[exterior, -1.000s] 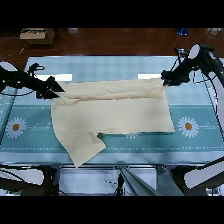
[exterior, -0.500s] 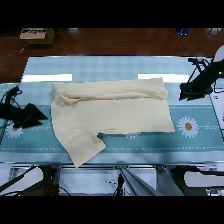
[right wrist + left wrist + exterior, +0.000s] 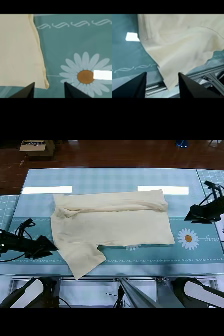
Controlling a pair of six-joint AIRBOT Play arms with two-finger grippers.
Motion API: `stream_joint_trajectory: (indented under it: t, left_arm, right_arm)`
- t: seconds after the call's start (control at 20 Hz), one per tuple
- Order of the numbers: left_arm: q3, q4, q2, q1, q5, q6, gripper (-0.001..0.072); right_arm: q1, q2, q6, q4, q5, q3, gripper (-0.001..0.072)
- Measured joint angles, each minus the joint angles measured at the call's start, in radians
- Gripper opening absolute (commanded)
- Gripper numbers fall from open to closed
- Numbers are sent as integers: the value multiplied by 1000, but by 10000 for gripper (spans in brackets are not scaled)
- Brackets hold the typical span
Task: Fold the shirts.
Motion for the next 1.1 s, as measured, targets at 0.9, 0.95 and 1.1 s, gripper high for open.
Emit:
stream_joint_trajectory:
  t: [0.9,0.95,1.1]
  left_arm:
    - [-46,-135,-176,-265,248,-26,17]
    - [-47,-138,-177,-266,249,-15,17]
    - [-47,-144,-179,-266,250,4,17]
  right_arm:
    - [-222,95,-43,59,17,-64,489]
    - [-249,98,-50,75,24,-102,489]
    - [-319,111,-97,177,28,-248,489]
